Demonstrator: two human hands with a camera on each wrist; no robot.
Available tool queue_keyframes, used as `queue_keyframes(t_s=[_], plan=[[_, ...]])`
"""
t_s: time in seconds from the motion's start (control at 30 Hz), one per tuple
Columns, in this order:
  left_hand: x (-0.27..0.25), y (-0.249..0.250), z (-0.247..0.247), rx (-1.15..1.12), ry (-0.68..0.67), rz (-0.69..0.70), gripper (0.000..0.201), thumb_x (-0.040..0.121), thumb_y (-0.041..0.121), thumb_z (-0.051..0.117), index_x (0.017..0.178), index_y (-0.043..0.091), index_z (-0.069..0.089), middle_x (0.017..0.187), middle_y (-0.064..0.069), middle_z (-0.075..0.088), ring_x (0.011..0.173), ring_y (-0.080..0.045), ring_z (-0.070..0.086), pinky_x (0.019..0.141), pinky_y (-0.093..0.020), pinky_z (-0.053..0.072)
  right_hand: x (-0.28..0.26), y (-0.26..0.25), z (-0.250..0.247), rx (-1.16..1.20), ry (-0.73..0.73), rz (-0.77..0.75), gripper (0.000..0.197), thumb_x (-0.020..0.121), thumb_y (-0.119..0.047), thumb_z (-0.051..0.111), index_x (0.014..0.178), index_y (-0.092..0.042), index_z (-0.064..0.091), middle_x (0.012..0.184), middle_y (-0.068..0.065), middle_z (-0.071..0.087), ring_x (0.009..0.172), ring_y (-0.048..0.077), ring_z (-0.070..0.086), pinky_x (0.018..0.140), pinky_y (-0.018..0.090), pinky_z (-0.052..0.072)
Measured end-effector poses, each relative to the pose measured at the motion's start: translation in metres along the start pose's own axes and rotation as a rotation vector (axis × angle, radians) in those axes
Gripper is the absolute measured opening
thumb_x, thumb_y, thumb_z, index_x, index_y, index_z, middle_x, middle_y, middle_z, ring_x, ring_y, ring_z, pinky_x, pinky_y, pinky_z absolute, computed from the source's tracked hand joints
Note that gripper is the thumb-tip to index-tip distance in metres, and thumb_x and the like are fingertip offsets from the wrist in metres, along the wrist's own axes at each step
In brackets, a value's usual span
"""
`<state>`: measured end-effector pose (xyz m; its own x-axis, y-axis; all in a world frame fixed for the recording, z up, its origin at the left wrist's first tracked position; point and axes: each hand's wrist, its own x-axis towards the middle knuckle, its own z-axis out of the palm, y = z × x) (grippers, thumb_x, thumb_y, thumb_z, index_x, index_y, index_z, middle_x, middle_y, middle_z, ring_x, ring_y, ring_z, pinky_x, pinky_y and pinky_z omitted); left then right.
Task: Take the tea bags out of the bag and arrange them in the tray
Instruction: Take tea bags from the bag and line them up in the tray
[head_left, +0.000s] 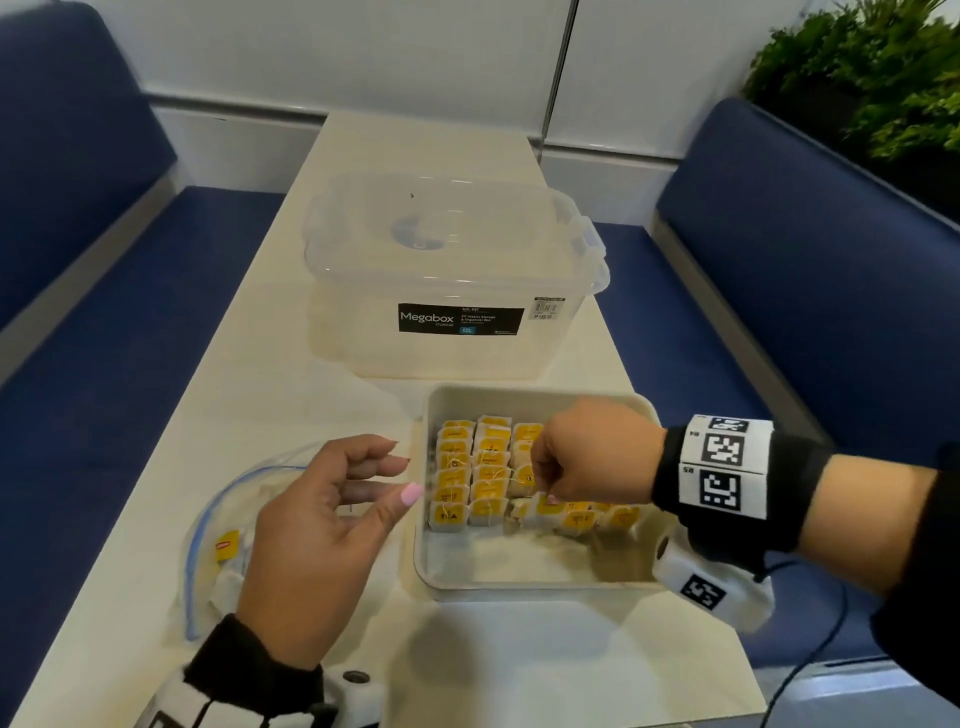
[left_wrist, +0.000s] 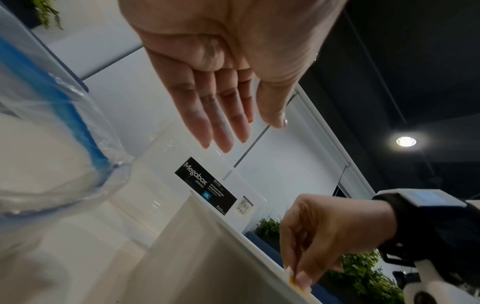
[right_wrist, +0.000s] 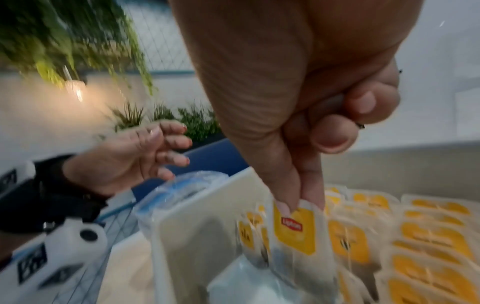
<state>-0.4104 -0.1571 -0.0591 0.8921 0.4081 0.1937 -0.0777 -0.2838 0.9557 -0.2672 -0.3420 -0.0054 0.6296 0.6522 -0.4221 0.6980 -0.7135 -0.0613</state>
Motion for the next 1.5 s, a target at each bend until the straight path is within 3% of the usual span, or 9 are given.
queue_keyframes(t_s=[0.07,0.3,0.7,0.9,1.03,1.17,1.27,1.4,1.5], plan=[[-0.002,-0.004,-0.004,0.008,0.016,-0.010,0.031,0.067,0.037,0.066,0.097,0.037,0.057,0.095,0.023,0.067,0.082,-0.002,0.065,0.068,-0.008,0.049,0.007,-0.002,0.008,-0.026,-0.056,-0.008,0.010,0.082,-0.017,0.063,0.086,-0.021,0.071,0.085,-0.006,0.069,0.071,0.012,0.055,0.064,0.024,0.048],[-0.006,-0.014,-0.012,-0.026,0.069,-0.058,0.034,0.065,0.039,0.066,0.098,0.035,0.059,0.093,0.017,0.069,0.082,-0.008,0.066,0.072,-0.019,0.053,0.027,-0.006,0.020,-0.137,-0.175,-0.003,0.009,0.080,-0.016,0.063,0.085,-0.018,0.070,0.081,-0.002,0.063,0.070,0.016,0.053,0.047,0.018,0.034],[-0.002,-0.014,-0.013,-0.037,0.074,-0.061,0.033,0.067,0.036,0.066,0.099,0.034,0.059,0.093,0.017,0.069,0.081,-0.008,0.066,0.072,-0.015,0.052,0.041,-0.002,0.027,-0.124,-0.151,0.076,0.011,0.078,-0.019,0.063,0.084,-0.013,0.069,0.078,0.003,0.064,0.068,0.020,0.057,0.062,0.029,0.050],[0.000,-0.012,-0.012,0.010,0.056,-0.060,0.032,0.067,0.039,0.064,0.098,0.035,0.058,0.094,0.022,0.068,0.082,-0.006,0.066,0.069,-0.011,0.051,0.042,-0.001,0.027,-0.140,-0.199,0.060,0.012,0.077,-0.027,0.071,0.083,-0.017,0.066,0.078,-0.001,0.061,0.071,0.019,0.056,0.055,0.023,0.042],[0.002,-0.010,-0.015,0.028,0.099,-0.065,0.026,0.072,0.036,0.065,0.097,0.037,0.058,0.094,0.018,0.069,0.083,-0.009,0.066,0.071,-0.018,0.053,0.042,0.001,0.021,-0.144,-0.221,0.066,0.019,0.075,-0.034,0.073,0.081,-0.019,0.062,0.078,-0.002,0.061,0.071,0.018,0.055,0.059,0.026,0.045],[0.008,-0.016,-0.047,0.227,0.252,-0.017,0.025,0.084,0.014,0.065,0.092,0.037,0.059,0.093,0.019,0.066,0.085,0.000,0.061,0.071,-0.009,0.048,0.039,-0.009,-0.003,-0.094,-0.087,0.037,0.019,0.077,-0.040,0.069,0.078,-0.023,0.061,0.077,-0.004,0.063,0.071,0.015,0.055,0.060,0.025,0.044],[0.005,-0.028,-0.077,0.478,0.297,-0.076,0.030,0.079,0.008,0.069,0.091,0.033,0.059,0.097,0.017,0.062,0.097,-0.011,0.056,0.086,-0.031,0.048,0.035,-0.041,-0.027,0.024,0.069,-0.026,0.024,0.077,-0.044,0.068,0.069,-0.026,0.055,0.071,-0.007,0.060,0.069,0.013,0.053,0.063,0.029,0.045],[-0.011,-0.046,-0.088,0.650,0.184,-0.257,0.048,0.076,0.019,0.073,0.118,0.023,0.051,0.122,0.002,0.052,0.117,-0.025,0.044,0.093,-0.032,0.035,0.042,-0.112,-0.033,0.233,0.197,-0.170,0.017,0.078,-0.041,0.068,0.078,-0.026,0.059,0.082,-0.005,0.065,0.079,0.017,0.058,0.068,0.029,0.044],[-0.022,-0.060,-0.089,0.640,0.091,-0.413,0.072,0.083,0.031,0.065,0.144,0.019,0.028,0.142,-0.004,0.043,0.129,-0.026,0.039,0.102,-0.037,0.035,0.059,-0.164,-0.009,0.274,0.223,-0.248,0.013,0.084,-0.025,0.060,0.093,-0.018,0.065,0.099,0.006,0.068,0.095,0.026,0.061,0.073,0.029,0.043]])
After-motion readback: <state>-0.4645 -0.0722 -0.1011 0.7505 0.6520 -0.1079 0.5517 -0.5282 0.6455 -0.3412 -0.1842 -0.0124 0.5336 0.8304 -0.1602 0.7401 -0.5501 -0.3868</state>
